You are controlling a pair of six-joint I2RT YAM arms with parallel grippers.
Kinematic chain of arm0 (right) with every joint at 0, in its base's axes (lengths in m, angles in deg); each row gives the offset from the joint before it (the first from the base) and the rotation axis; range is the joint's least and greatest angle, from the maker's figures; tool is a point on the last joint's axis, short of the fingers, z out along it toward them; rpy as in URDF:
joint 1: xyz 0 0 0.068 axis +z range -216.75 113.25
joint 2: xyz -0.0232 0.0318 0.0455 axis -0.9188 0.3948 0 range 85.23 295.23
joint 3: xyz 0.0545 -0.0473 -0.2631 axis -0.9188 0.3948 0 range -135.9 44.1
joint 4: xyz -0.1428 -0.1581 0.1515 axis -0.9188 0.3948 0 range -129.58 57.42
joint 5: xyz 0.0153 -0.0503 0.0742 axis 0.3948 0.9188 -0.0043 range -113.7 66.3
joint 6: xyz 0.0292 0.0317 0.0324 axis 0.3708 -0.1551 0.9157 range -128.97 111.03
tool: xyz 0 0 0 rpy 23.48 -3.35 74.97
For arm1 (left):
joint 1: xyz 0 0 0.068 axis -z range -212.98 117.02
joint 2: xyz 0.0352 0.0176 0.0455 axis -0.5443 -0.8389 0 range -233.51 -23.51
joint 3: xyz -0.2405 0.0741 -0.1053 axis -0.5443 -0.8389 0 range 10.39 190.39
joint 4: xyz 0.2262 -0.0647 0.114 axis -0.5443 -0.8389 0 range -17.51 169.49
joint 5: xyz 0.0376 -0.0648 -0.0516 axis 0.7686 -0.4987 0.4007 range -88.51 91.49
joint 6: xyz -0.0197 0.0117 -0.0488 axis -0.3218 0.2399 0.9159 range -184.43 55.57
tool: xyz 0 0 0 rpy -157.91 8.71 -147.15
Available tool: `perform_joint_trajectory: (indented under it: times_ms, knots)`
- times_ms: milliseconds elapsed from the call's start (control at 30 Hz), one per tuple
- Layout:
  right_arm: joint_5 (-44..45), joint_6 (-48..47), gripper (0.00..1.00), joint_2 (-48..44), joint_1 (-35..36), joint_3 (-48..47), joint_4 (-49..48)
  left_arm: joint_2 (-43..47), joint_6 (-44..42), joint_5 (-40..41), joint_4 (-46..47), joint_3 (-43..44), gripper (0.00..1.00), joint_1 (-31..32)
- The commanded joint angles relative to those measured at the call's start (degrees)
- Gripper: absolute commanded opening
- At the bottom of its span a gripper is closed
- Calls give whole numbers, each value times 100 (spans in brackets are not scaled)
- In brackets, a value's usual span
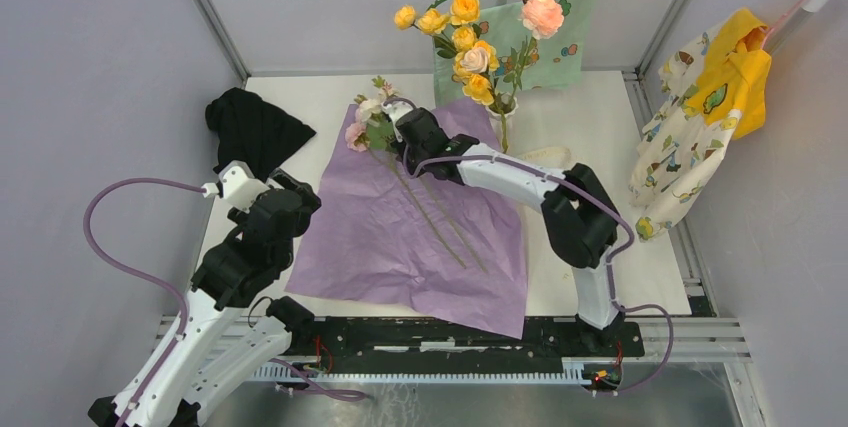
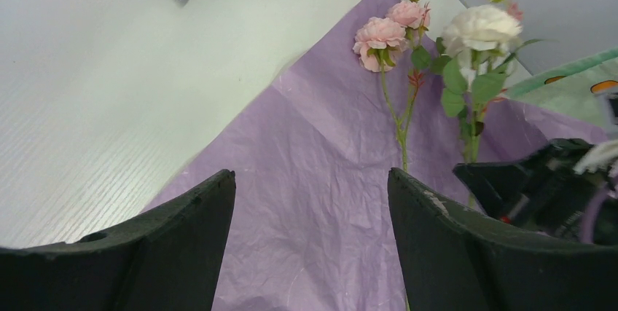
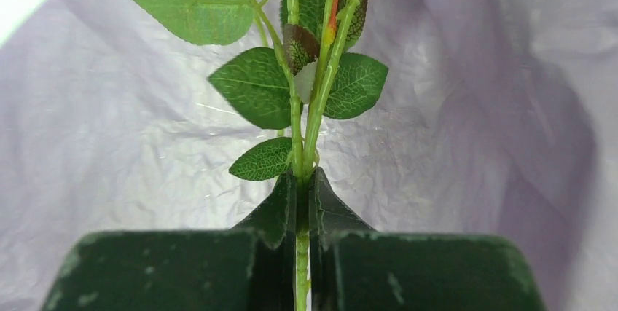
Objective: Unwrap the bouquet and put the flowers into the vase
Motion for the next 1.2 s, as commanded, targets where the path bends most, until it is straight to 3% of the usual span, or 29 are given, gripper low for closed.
perform_joint_trajectory:
  times_ms: [0, 367, 633, 900, 1167]
  knots:
    - [138, 79, 0, -969, 138, 323, -585, 20, -38, 81, 111, 17, 82, 13]
    - [-404, -389, 0, -2860, 243, 1162, -1045, 120, -38, 31, 102, 7, 82, 8]
    - [-676, -1205, 0, -5041, 246, 1994, -1610, 77, 32, -59, 126, -6, 82, 8]
    - [753, -1882, 0, -6465, 239, 2440, -2306, 13, 17, -143, 219, -26, 82, 8]
    - [2496, -2892, 0, -6322, 233, 2515, -3615, -137, -3, -257, 319, -28, 82, 7]
